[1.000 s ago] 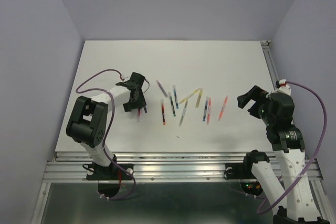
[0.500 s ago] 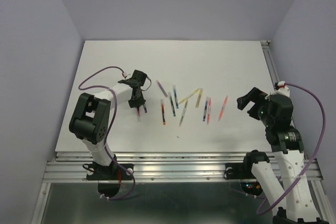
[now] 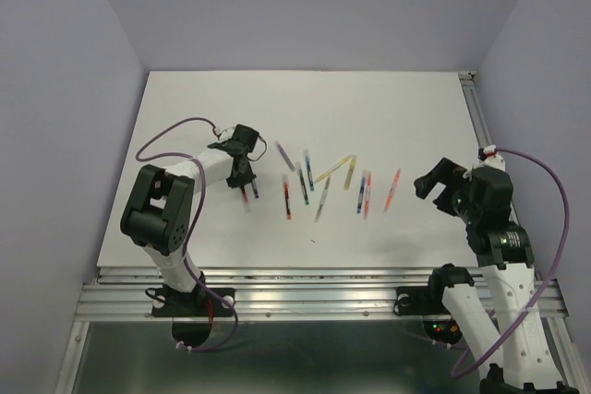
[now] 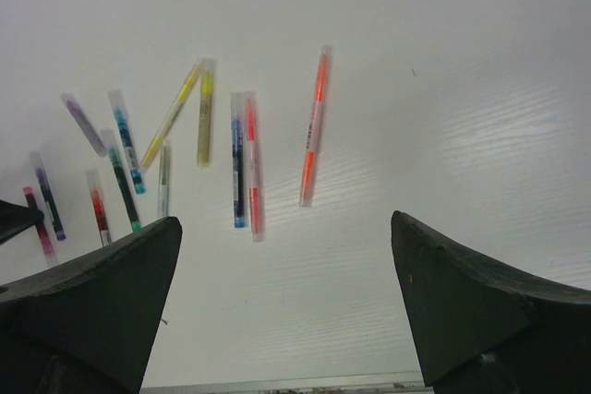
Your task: Open the pen caps
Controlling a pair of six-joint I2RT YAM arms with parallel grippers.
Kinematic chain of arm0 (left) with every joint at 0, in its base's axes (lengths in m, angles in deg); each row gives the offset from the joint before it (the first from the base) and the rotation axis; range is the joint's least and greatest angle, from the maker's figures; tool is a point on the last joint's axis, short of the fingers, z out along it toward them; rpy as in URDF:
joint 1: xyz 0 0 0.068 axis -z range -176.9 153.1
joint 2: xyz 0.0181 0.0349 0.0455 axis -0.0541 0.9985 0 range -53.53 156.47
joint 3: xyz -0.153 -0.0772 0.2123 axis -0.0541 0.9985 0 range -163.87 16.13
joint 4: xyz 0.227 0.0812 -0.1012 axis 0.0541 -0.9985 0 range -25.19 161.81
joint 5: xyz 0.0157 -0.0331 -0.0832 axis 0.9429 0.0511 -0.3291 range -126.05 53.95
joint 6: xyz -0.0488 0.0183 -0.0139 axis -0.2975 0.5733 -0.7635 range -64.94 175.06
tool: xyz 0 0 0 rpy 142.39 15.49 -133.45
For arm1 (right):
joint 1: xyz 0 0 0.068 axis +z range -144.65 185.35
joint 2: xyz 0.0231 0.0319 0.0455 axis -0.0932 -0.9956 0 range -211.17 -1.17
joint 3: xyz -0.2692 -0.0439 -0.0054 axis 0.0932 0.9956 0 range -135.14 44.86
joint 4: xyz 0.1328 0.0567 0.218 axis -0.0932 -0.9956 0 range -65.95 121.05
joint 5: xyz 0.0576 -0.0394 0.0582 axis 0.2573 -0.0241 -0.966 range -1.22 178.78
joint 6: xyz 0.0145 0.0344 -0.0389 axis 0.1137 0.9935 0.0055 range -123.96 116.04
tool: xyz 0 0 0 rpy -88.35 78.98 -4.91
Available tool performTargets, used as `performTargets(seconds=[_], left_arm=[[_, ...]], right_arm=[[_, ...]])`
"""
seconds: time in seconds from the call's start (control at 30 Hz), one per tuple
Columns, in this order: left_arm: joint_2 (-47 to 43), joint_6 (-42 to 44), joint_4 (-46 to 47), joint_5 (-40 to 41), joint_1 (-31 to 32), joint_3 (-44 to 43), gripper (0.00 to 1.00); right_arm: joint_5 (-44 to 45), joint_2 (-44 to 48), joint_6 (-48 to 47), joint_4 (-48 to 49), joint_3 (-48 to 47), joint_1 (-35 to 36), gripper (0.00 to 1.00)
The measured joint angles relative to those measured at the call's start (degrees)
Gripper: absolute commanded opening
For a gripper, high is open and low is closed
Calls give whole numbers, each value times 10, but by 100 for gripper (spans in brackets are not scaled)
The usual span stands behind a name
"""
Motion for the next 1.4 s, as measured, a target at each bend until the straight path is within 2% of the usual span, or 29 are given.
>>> performTargets(seconds=[0.1,0.23,0.43,0.57,0.7,0.87,1.03,1.27,1.4], left_arm=[[-9,-16,4,7,0,8,0],[-42,-43,-9,23,-1,35,0],[-216,-88,-52,37,8,85,0],[-345,-123,-52,39,71,90,0],[-402,-169,-50,37,140,94,0],[-379,-229,-46,57,256,86,0],[-295,-261,-42,90,334,9,0],[-229,-260,-23,135,353,-90,0],[-206,-244,-11,154,352,-132,0]], right_arm=[[-35,1,-6,-16,0,0,100],[-123,12,-13,-21,0,0,100],[-323,35,8,27,24,0,100],[-425,51,70,101,89,0,100],[-487,80,150,178,129,0,100],[-522,97,200,249,133,0,100],[-529,64,209,263,131,0,100],[-526,-34,185,266,94,0,100],[-521,-89,179,301,82,7,100]])
